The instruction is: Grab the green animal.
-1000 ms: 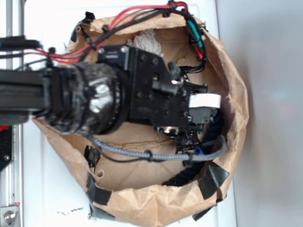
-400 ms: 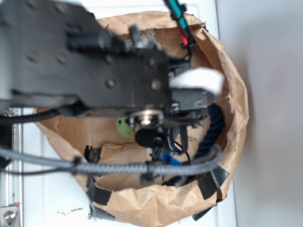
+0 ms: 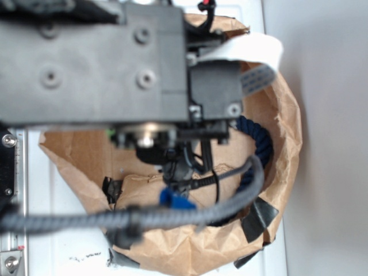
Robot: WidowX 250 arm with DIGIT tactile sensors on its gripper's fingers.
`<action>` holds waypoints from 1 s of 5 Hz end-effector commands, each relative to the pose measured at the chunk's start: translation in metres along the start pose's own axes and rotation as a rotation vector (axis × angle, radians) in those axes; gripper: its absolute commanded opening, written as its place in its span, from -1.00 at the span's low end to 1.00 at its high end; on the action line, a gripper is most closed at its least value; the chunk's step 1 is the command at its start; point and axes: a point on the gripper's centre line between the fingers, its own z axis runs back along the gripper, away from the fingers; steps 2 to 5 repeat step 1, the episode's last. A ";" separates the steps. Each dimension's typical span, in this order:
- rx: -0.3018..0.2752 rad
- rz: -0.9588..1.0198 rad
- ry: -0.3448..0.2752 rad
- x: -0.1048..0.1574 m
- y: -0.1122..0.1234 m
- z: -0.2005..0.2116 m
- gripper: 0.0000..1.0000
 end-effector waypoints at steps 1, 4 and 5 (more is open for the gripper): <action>0.029 -0.095 -0.109 0.001 -0.010 0.024 0.75; 0.029 -0.095 -0.109 0.001 -0.010 0.024 0.75; 0.029 -0.095 -0.109 0.001 -0.010 0.024 0.75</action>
